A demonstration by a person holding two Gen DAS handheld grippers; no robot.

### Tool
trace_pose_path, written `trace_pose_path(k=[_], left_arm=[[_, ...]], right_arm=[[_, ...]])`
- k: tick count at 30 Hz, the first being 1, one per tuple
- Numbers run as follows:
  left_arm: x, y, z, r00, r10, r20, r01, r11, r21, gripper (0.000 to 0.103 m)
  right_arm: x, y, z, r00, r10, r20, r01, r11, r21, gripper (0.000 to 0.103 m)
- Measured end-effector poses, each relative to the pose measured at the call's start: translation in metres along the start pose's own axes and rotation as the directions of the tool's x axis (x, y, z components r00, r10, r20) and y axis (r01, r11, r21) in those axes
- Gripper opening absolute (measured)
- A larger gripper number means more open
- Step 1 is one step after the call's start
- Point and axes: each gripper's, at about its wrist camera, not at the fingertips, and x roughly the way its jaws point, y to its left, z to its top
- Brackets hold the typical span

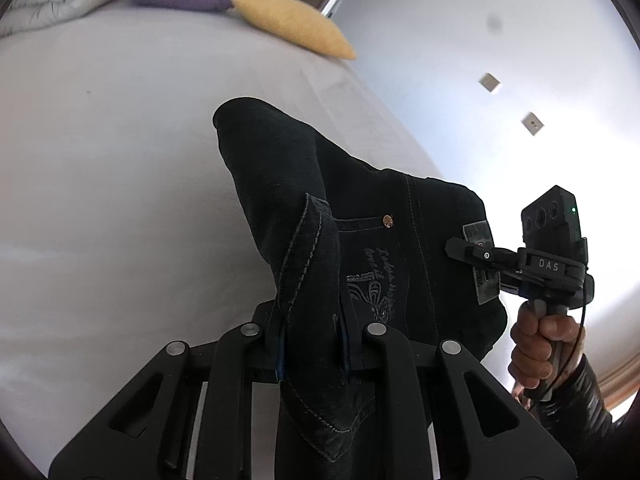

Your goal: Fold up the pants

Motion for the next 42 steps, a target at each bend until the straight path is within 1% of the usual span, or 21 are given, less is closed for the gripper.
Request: trace_pose_path(k=[5,7,9,13,17,19,21,24,25,27,28,30,31,32,33,34,35,36,37,39,42], left_arm=[[0.032,0.019,-0.006,0.999,0.029,-0.032,-0.03,0.999,-0.028,0.02],[0.037,0.026,-0.011,0.999,0.029,-0.03,-0.03,0.999,-0.043,0.028],[0.043,0.035,-0.016,0.999,0.028,-0.021,-0.03,0.997,-0.071,0.039],[0.046,0.041,-0.018,1.0,0.002,-0.005,-0.002,0.995,-0.096,0.043],[0.031,0.023,-0.024,0.995,0.103,0.01,-0.103,0.995,-0.008,0.047],[0.01,0.009,-0.033,0.983,0.174,0.051,-0.177,0.983,0.054,0.057],[-0.014,-0.008,-0.046,0.967,0.224,0.125,-0.238,0.965,0.114,0.072],[-0.055,-0.05,-0.069,0.901,0.311,0.303,-0.38,0.902,0.206,0.084],[-0.071,-0.066,-0.078,0.868,0.327,0.373,-0.425,0.879,0.218,0.087],[-0.104,-0.094,-0.097,0.78,0.361,0.511,-0.526,0.82,0.223,0.103],[-0.124,-0.112,-0.11,0.705,0.372,0.603,-0.59,0.78,0.209,0.103],[-0.149,-0.136,-0.126,0.605,0.376,0.702,-0.657,0.733,0.174,0.103],[-0.163,-0.152,-0.136,0.537,0.382,0.752,-0.7,0.699,0.145,0.103],[-0.172,-0.162,-0.142,0.497,0.387,0.777,-0.723,0.679,0.124,0.103],[-0.18,-0.17,-0.148,0.46,0.389,0.798,-0.741,0.663,0.104,0.103],[-0.191,-0.182,-0.156,0.406,0.397,0.823,-0.761,0.646,0.064,0.103],[-0.197,-0.188,-0.161,0.379,0.412,0.828,-0.772,0.635,0.037,0.103],[-0.206,-0.193,-0.166,0.357,0.439,0.825,-0.783,0.621,0.009,0.103],[-0.212,-0.198,-0.169,0.366,0.456,0.811,-0.784,0.621,0.005,0.103],[-0.225,-0.207,-0.173,0.418,0.437,0.796,-0.765,0.642,0.049,0.103],[-0.245,-0.214,-0.182,0.408,0.43,0.805,-0.76,0.649,0.038,0.103]], right_arm=[[0.031,-0.038,0.006,0.999,-0.035,-0.037,0.038,0.997,0.063,0.022],[0.038,-0.055,0.0,0.999,-0.031,-0.041,0.035,0.995,0.097,0.032],[0.038,-0.063,-0.006,1.0,0.021,-0.008,-0.02,0.995,0.098,0.032],[0.032,-0.07,-0.008,0.998,0.059,0.02,-0.061,0.992,0.114,0.033],[0.006,-0.069,-0.012,0.997,-0.005,0.078,-0.006,0.991,0.136,0.05],[-0.015,-0.066,-0.018,0.988,-0.087,0.13,0.067,0.987,0.147,0.066],[-0.043,-0.059,-0.033,0.964,-0.185,0.193,0.162,0.978,0.131,0.072],[-0.081,-0.035,-0.058,0.918,-0.262,0.298,0.247,0.965,0.089,0.081],[-0.093,-0.026,-0.067,0.9,-0.28,0.335,0.269,0.96,0.078,0.084],[-0.118,0.0,-0.087,0.847,-0.321,0.423,0.337,0.941,0.04,0.089],[-0.128,0.014,-0.096,0.818,-0.339,0.464,0.373,0.927,0.02,0.093],[-0.151,0.046,-0.117,0.737,-0.375,0.562,0.463,0.886,-0.015,0.103],[-0.161,0.06,-0.127,0.69,-0.384,0.614,0.504,0.863,-0.027,0.103],[-0.172,0.079,-0.137,0.629,-0.389,0.673,0.552,0.833,-0.034,0.103],[-0.182,0.092,-0.144,0.585,-0.39,0.712,0.584,0.811,-0.035,0.103],[-0.191,0.103,-0.149,0.551,-0.386,0.74,0.603,0.797,-0.034,0.103],[-0.205,0.117,-0.156,0.507,-0.374,0.777,0.622,0.783,-0.03,0.103],[-0.216,0.129,-0.16,0.473,-0.36,0.804,0.631,0.775,-0.024,0.103],[-0.227,0.138,-0.163,0.447,-0.347,0.824,0.636,0.771,-0.02,0.103],[-0.252,0.163,-0.17,0.391,-0.307,0.868,0.637,0.771,-0.014,0.103],[-0.29,0.199,-0.189,0.303,-0.224,0.926,0.634,0.773,-0.021,0.103]])
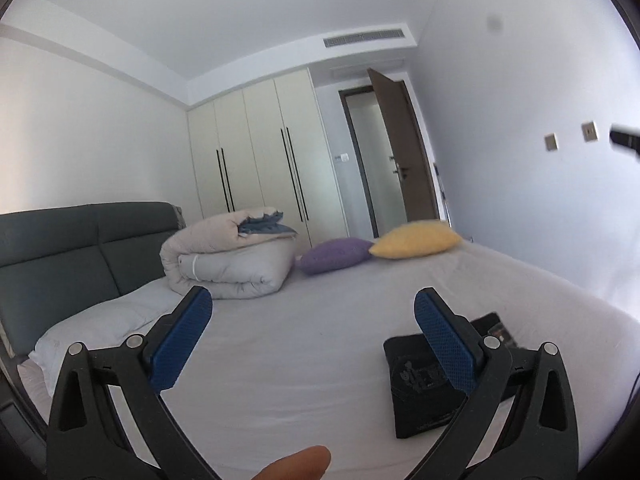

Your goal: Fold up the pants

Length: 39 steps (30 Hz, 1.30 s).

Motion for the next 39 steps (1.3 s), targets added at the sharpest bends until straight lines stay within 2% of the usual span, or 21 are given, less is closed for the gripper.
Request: trace_pose_path(k=[3,5,9,12,13,15,19,21,25,33,39], left_arm=[[-0.009,0.006,0.006,0.999,0.008,-0.04,-0.009,1.0,-0.026,0.103],[-0.014,0.01,0.006,0.998,0.012,-0.065,-0.014,1.0,-0.027,0.103],[-0.015,0.013,0.0,0.993,0.008,-0.119,-0.01,1.0,-0.017,0.103],[-0.003,0.008,-0.013,0.973,-0.073,-0.218,0.058,0.996,-0.074,0.103],[0.003,0.006,-0.02,0.961,-0.098,-0.26,0.074,0.992,-0.101,0.103],[0.013,0.0,-0.031,0.945,-0.122,-0.302,0.089,0.989,-0.118,0.103],[0.033,-0.011,-0.056,0.898,-0.164,-0.409,0.111,0.982,-0.15,0.103],[0.041,-0.014,-0.068,0.882,-0.175,-0.437,0.113,0.98,-0.165,0.103],[0.063,-0.013,-0.092,0.835,-0.207,-0.509,0.112,0.971,-0.211,0.103],[0.084,-0.023,-0.125,0.803,-0.208,-0.559,0.109,0.973,-0.205,0.103],[0.088,-0.036,-0.14,0.78,-0.224,-0.584,0.127,0.971,-0.203,0.103]], right_arm=[[-0.029,0.007,0.028,0.995,0.006,0.103,-0.003,1.0,-0.027,0.103],[-0.04,0.01,0.039,0.993,0.019,0.116,-0.014,0.999,-0.043,0.103],[-0.044,0.016,0.042,0.999,0.003,0.047,0.0,0.998,-0.055,0.103],[-0.039,0.023,0.027,0.999,0.007,-0.034,-0.01,0.997,-0.08,0.103],[-0.035,0.025,0.02,0.998,0.006,-0.068,-0.012,0.996,-0.084,0.103],[-0.023,0.026,0.0,0.988,0.01,-0.156,-0.022,0.997,-0.076,0.103],[-0.004,0.029,-0.042,0.946,0.007,-0.324,-0.031,0.997,-0.069,0.103],[0.005,0.03,-0.064,0.917,-0.004,-0.399,-0.033,0.996,-0.086,0.103],[0.011,0.035,-0.1,0.861,-0.002,-0.509,-0.054,0.994,-0.094,0.103],[0.02,0.043,-0.138,0.778,-0.002,-0.628,-0.083,0.991,-0.105,0.103],[0.022,0.047,-0.148,0.762,-0.004,-0.648,-0.092,0.989,-0.115,0.103]])
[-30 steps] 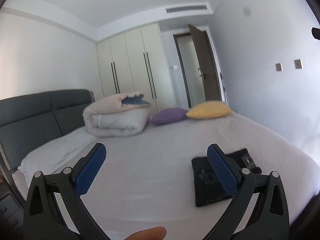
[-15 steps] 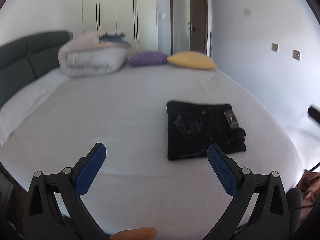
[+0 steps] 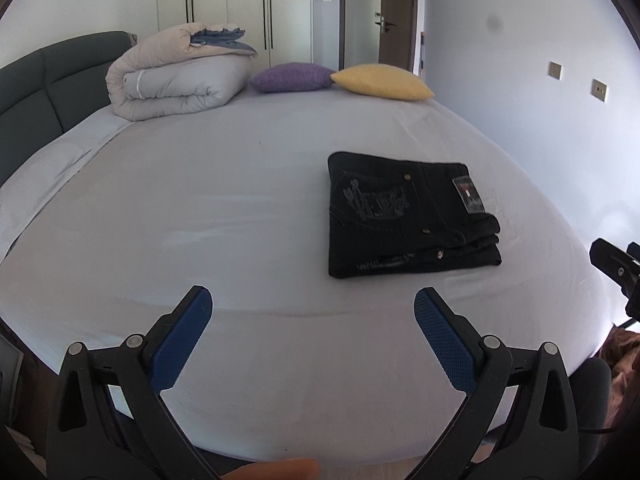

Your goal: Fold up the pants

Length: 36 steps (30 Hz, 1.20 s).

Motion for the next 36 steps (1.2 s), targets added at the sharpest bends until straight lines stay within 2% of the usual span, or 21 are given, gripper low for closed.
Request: trace_pose_path(k=[11,36], left_arm=[[0.01,-0.005,-0.009,0.999,0.006,-0.032,-0.006,1.0,0.006,0.103],[0.017,0.0,-0.01,0.999,0.008,-0.047,-0.008,1.0,-0.004,0.103]], right_arm=[[0.005,0.006,-0.002,1.0,0.005,-0.02,-0.006,1.0,-0.021,0.103],[0.011,0.019,-0.006,0.999,0.013,-0.037,-0.015,0.999,-0.037,0.103]])
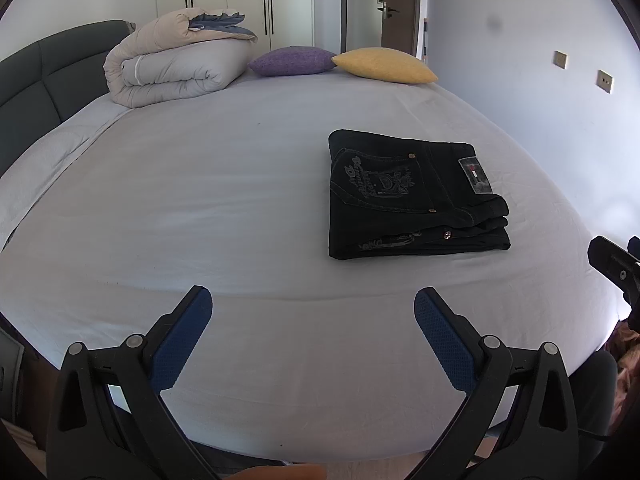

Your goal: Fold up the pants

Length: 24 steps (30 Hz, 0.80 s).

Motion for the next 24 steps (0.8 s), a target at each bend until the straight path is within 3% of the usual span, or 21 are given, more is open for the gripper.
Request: trace_pose_path(k=[24], left_arm=[[-0.0002,0.0001,-0.001,1.0,0.001,-0.002,-0.001,1.0,-0.001,0.103]], right_arm=[[-0.0019,0.0045,-0.0025,1.0,-0.001,-0.002,0.001,1.0,-0.001,0.103]])
